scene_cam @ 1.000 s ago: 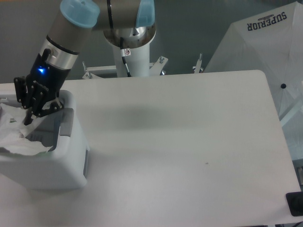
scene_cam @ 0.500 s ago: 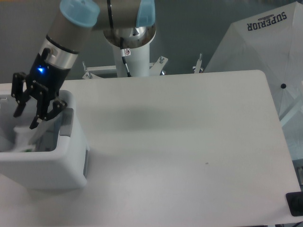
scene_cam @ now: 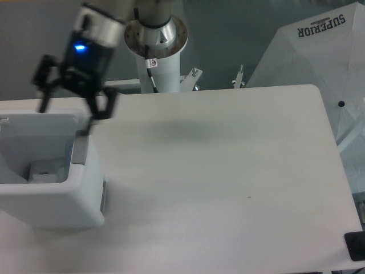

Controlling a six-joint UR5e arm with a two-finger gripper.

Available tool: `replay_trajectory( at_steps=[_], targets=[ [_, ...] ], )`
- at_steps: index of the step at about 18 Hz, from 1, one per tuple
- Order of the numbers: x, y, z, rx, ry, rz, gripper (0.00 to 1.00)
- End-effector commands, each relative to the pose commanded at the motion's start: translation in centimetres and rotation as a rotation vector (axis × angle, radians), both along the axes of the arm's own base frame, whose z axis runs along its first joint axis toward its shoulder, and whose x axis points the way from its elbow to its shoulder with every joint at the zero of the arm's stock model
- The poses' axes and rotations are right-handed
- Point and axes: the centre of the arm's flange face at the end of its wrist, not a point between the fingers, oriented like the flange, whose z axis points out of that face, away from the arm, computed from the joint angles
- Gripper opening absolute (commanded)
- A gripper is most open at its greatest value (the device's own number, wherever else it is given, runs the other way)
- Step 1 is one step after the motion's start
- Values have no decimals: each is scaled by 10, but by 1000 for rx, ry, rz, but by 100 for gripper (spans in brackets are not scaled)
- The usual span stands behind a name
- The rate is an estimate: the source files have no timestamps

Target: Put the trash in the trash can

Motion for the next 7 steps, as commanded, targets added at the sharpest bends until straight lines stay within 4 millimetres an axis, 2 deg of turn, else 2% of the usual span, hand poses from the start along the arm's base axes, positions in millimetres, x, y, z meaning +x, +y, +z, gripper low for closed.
replay_trajectory(
  at_steps=[4,7],
  targets=[
    [-55,-30,-11,-93,135,70,100],
    [-75,-41,-10,-122,200,71,100]
  ],
)
